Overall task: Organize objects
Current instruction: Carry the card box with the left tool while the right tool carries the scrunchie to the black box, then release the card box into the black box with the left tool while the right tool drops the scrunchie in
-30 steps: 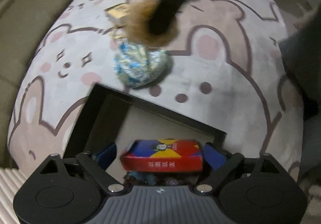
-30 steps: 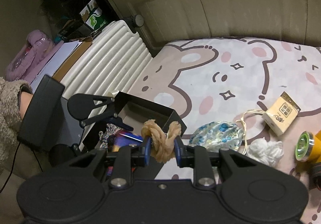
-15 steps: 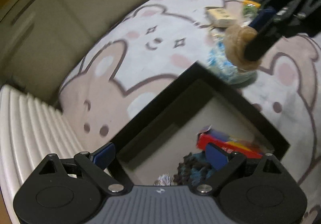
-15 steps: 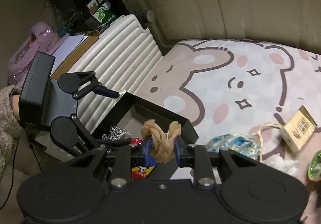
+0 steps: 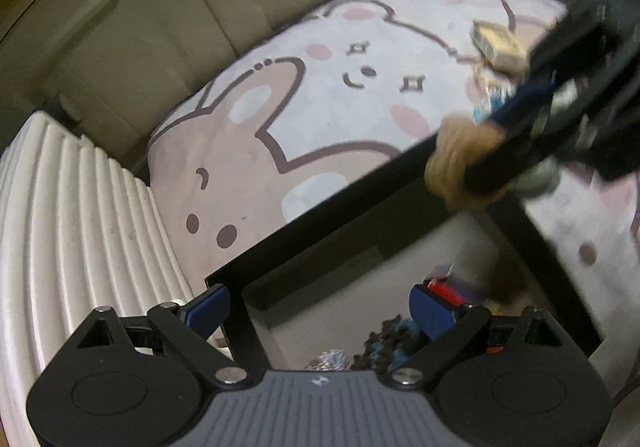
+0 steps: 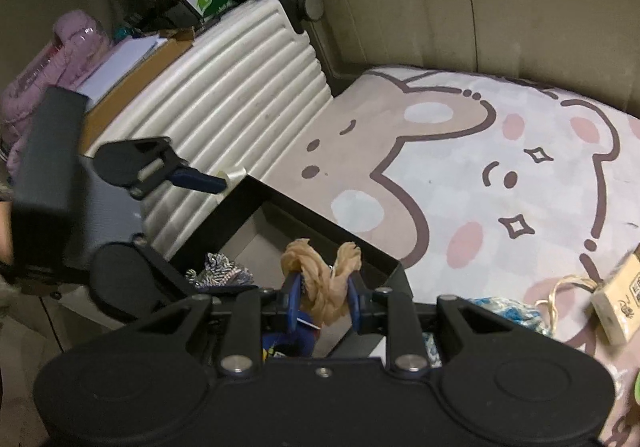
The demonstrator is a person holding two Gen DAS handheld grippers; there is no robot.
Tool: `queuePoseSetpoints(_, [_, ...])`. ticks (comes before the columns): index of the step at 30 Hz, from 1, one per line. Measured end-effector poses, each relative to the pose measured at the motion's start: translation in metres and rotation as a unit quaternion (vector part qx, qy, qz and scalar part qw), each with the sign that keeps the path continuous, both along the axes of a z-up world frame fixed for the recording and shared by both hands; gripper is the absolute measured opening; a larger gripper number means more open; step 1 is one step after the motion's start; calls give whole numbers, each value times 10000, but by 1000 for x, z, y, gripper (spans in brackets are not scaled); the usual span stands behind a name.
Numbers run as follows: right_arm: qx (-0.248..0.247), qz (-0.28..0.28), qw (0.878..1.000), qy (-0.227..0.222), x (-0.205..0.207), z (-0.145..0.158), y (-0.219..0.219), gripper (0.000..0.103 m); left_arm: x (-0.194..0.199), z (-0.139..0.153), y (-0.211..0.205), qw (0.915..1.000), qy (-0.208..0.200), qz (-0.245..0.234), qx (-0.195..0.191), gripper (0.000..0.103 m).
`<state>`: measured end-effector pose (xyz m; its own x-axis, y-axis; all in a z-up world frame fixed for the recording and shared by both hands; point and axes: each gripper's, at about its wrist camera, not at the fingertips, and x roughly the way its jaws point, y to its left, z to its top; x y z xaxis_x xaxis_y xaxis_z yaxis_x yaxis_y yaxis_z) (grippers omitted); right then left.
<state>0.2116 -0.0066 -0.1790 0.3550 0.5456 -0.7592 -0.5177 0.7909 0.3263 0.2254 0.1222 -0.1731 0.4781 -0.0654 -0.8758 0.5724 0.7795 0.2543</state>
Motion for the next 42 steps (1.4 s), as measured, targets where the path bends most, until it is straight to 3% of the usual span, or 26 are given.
queuePoseSetpoints(4, [-112, -77, 9999, -24, 4, -6, 4, 34, -2, 3, 5, 9981, 147, 359, -479, 96])
queuePoseSetpoints(9, [-9, -232, 9997, -26, 8, -7, 3, 36, -14, 0, 4, 9939, 420, 523, -871, 96])
queuePoseSetpoints(18, [298, -48, 9990, 344, 17, -23, 26, 18, -33, -5, -1, 9937, 625, 385, -845, 96])
queuePoseSetpoints(25, [341, 183, 9949, 934, 30, -54, 52, 16, -42, -11, 2, 9933, 786, 402, -749, 96])
queuePoseSetpoints(28, [30, 548, 9939, 952, 26, -56, 63, 16, -47, -17, 5, 9944, 794, 386, -576, 96])
queuePoseSetpoints(33, [-668, 950, 9911, 652, 11, -48, 69, 16, -47, -23, 12, 9928, 824, 541, -676, 97])
queuePoseSetpoints(39, [-403, 651, 9945, 718, 13, -36, 49, 17, -47, -17, 9, 9939, 640, 671, -591, 96])
queuePoseSetpoints(42, [-330, 481, 9963, 637, 12, -28, 36, 17, -48, -16, 7, 9948, 523, 805, -333, 96])
